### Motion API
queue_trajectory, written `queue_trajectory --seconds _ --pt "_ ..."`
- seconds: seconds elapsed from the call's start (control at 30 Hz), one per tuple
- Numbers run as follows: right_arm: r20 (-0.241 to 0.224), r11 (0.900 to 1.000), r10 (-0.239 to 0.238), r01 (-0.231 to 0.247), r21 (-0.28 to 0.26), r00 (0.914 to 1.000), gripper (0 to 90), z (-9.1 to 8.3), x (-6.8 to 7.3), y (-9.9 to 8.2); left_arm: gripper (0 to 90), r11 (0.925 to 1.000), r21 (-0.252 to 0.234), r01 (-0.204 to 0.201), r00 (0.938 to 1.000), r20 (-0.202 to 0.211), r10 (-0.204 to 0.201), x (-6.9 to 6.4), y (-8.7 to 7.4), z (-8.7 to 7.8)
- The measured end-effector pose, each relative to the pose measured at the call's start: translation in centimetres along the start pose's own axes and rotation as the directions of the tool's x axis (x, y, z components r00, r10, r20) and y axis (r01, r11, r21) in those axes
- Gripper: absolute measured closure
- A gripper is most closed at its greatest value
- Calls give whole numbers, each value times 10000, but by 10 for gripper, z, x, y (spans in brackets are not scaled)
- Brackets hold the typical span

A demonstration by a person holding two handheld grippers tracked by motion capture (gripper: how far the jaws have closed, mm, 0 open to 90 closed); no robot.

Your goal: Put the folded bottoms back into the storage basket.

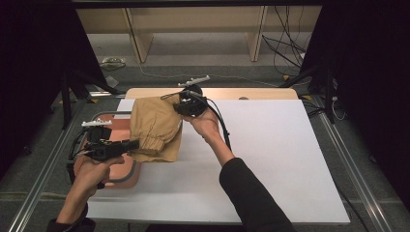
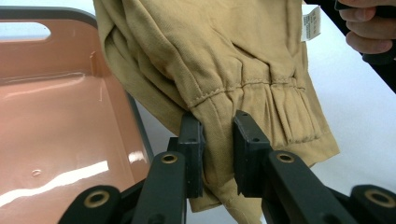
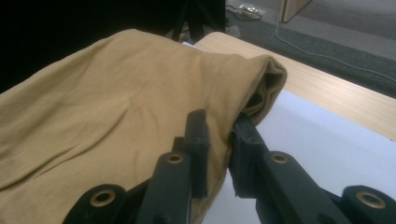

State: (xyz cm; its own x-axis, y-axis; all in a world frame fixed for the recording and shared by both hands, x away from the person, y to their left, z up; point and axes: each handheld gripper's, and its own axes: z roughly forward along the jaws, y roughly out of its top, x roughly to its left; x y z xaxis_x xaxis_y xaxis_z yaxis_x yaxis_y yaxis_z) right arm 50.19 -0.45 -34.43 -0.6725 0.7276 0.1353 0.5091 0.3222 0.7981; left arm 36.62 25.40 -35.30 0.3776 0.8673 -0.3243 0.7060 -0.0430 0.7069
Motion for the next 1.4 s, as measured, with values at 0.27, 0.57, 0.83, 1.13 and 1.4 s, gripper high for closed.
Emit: queue_trajectory --seconds 0.27,0.57,0.83,1.13,1.4 --pt "-81 10000 -40 39 -57 10000 795 5 9 6 752 10000 -8 45 10000 -55 -46 8 2 -9" --pt "-161 9999 -96 94 -92 9998 795 8 15 11 752 10000 -21 97 9999 -63 -98 14 2 -15" --pt "-194 9998 -176 175 -70 9997 795 12 21 14 752 9999 33 147 9998 -119 -147 19 3 -20" --pt "-292 9996 -291 289 -79 9991 794 19 32 19 752 9997 61 216 9996 -161 -215 28 3 -29" --pt "-349 9994 -332 327 -146 9988 793 22 37 22 752 9998 89 192 9995 -235 -190 32 4 -35"
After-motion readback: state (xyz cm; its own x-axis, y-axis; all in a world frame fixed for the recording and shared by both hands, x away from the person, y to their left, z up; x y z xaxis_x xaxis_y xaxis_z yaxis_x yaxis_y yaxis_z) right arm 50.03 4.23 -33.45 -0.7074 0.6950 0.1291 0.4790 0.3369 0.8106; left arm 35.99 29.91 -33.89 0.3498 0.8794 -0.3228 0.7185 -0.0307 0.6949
